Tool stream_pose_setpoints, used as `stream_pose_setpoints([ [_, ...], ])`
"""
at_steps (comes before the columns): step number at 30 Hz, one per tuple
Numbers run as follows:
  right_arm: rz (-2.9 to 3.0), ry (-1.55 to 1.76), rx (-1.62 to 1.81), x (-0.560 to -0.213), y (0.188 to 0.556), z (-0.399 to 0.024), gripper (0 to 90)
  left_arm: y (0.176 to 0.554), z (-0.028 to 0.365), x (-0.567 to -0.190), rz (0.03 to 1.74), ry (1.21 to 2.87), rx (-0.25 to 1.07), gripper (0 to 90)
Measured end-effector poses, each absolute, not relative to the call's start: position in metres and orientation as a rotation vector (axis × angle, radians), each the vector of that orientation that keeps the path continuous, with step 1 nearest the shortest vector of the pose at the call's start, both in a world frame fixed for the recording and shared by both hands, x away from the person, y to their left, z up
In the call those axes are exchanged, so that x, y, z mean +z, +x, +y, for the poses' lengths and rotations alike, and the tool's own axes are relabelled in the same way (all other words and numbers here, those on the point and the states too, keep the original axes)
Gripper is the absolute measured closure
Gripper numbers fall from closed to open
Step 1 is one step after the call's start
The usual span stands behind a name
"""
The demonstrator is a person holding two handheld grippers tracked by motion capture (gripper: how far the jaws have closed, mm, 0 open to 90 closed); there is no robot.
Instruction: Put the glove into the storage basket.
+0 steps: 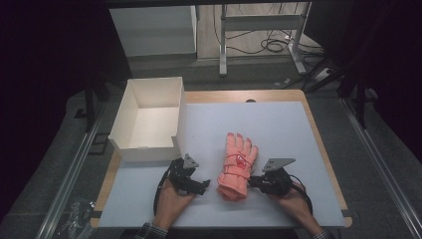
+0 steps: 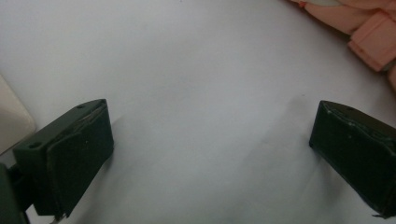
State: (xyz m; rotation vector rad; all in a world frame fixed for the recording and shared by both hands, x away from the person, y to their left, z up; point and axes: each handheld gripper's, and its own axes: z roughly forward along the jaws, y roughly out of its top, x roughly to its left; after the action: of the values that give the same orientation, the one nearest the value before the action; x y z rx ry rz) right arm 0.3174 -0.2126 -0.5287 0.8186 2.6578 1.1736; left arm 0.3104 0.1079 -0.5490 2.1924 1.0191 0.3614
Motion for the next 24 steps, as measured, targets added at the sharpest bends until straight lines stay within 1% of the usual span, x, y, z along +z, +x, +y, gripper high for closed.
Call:
stream_pose_setpoints([
  [5,2.667,0.803,1.175,-0.529,0.318,-0.205,77.9,0.31,0.108,-0.549,1.026,2.181,0.356,0.0],
  [9,2.67,0.799,1.177,-0.529,0.318,-0.201,77.8,0.311,0.114,-0.548,1.029,2.16,0.323,2.1],
  [11,2.671,0.796,1.176,-0.529,0.319,-0.199,77.7,0.309,0.118,-0.546,1.022,2.192,0.346,3.4],
  [12,2.671,0.797,1.177,-0.529,0.319,-0.199,77.7,0.308,0.121,-0.546,1.025,2.2,0.356,3.4],
  [16,2.669,0.794,1.177,-0.53,0.319,-0.194,77.5,0.306,0.132,-0.545,1.036,2.176,0.322,2.9],
  [24,2.66,0.792,1.165,-0.53,0.322,-0.179,76.9,0.304,0.136,-0.548,1.025,2.202,0.345,1.5],
])
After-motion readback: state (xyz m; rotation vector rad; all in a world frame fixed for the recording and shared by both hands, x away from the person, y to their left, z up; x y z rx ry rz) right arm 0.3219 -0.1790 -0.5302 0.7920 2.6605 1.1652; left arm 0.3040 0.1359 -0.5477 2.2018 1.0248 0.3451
